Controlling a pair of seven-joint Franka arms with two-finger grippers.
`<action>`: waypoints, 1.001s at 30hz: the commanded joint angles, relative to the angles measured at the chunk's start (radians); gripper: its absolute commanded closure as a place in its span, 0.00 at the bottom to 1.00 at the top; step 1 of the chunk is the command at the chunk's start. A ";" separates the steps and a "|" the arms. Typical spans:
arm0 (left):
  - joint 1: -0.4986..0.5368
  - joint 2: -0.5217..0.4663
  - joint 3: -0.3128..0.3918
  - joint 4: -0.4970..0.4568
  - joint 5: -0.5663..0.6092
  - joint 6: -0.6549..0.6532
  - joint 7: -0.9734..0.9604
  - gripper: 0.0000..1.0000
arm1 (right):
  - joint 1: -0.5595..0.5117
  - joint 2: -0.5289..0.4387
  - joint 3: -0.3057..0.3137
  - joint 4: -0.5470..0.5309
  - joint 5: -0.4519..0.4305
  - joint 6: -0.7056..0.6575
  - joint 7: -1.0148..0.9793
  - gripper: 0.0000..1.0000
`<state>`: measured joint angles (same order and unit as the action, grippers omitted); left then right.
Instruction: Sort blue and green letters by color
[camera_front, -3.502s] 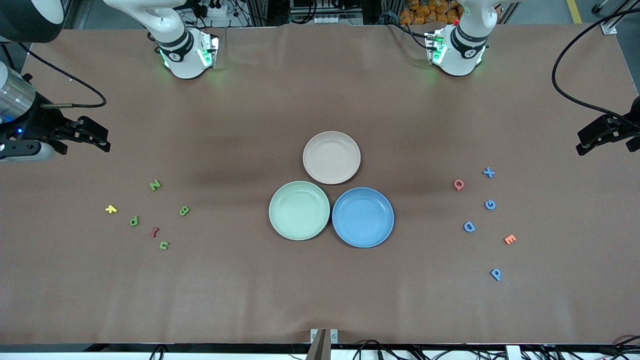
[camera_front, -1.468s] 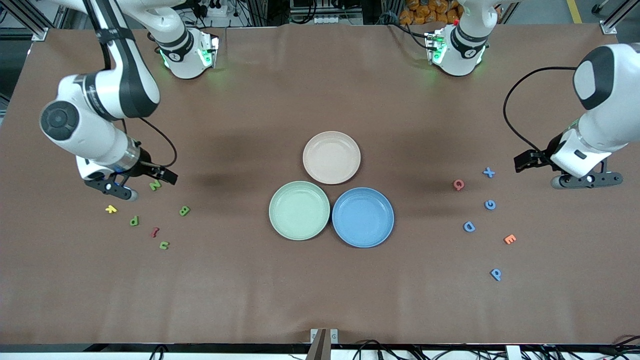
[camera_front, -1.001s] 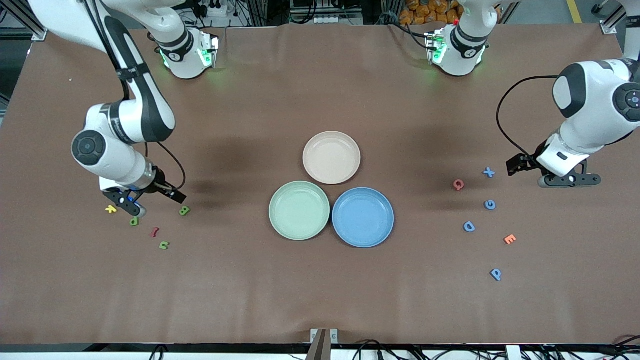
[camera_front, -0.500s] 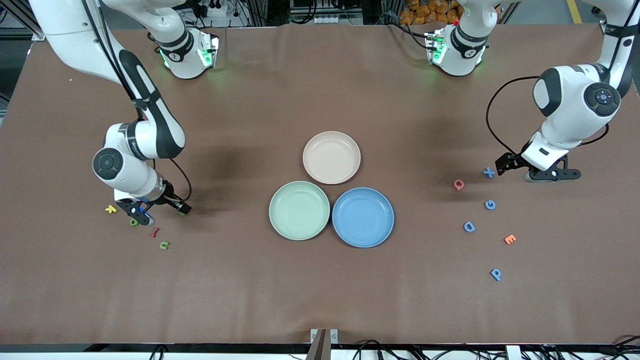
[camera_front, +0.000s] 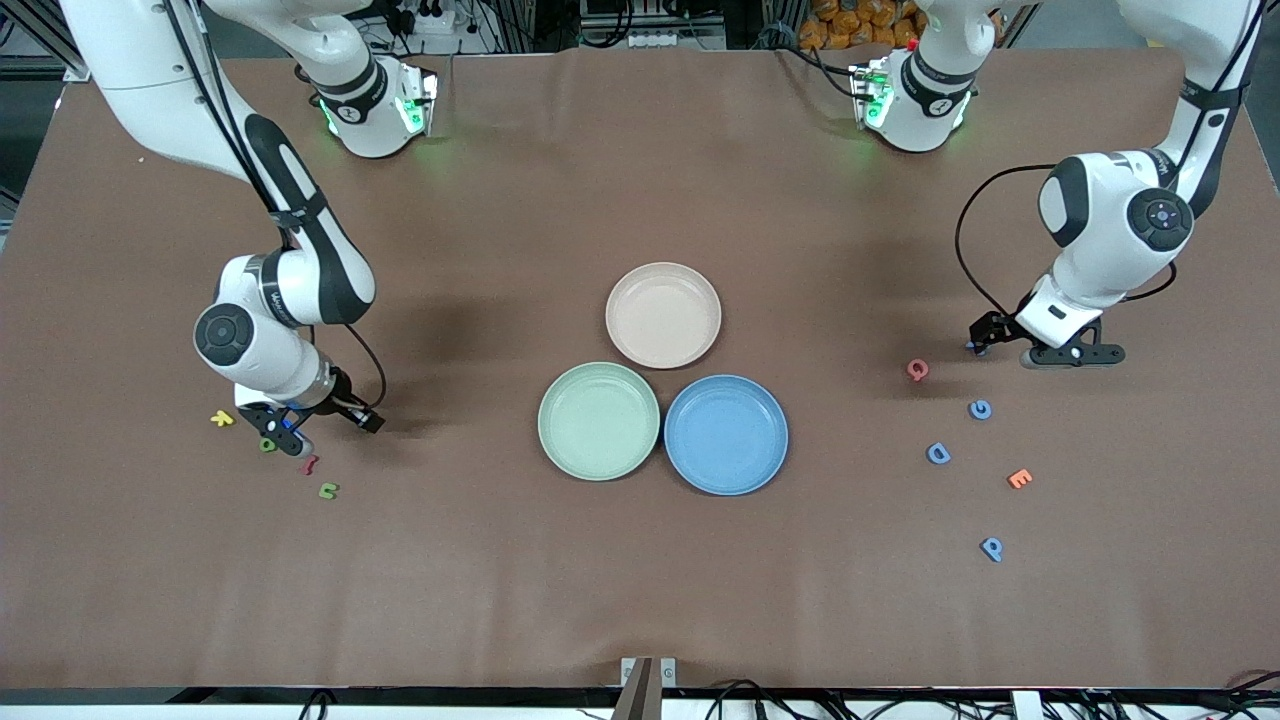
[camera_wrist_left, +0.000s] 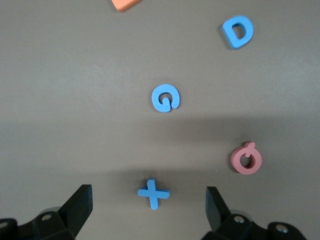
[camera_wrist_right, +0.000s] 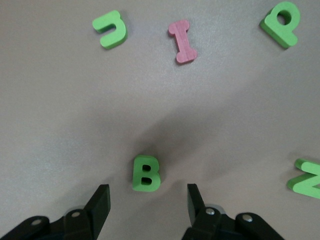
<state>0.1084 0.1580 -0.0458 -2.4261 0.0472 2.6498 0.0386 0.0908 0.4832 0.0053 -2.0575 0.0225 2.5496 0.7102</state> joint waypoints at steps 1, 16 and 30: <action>-0.006 0.046 0.000 -0.001 -0.003 0.048 0.018 0.00 | -0.008 0.011 0.005 0.014 0.014 0.004 0.009 0.36; -0.013 0.112 0.000 -0.016 -0.003 0.128 0.018 0.00 | -0.005 0.037 0.005 0.022 0.013 0.029 0.015 0.38; -0.001 0.091 0.000 -0.088 -0.003 0.145 0.018 0.00 | -0.008 0.064 0.004 0.043 0.001 0.031 0.014 0.46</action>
<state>0.1015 0.2765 -0.0484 -2.4761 0.0472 2.7715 0.0387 0.0906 0.5237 0.0046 -2.0443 0.0223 2.5786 0.7158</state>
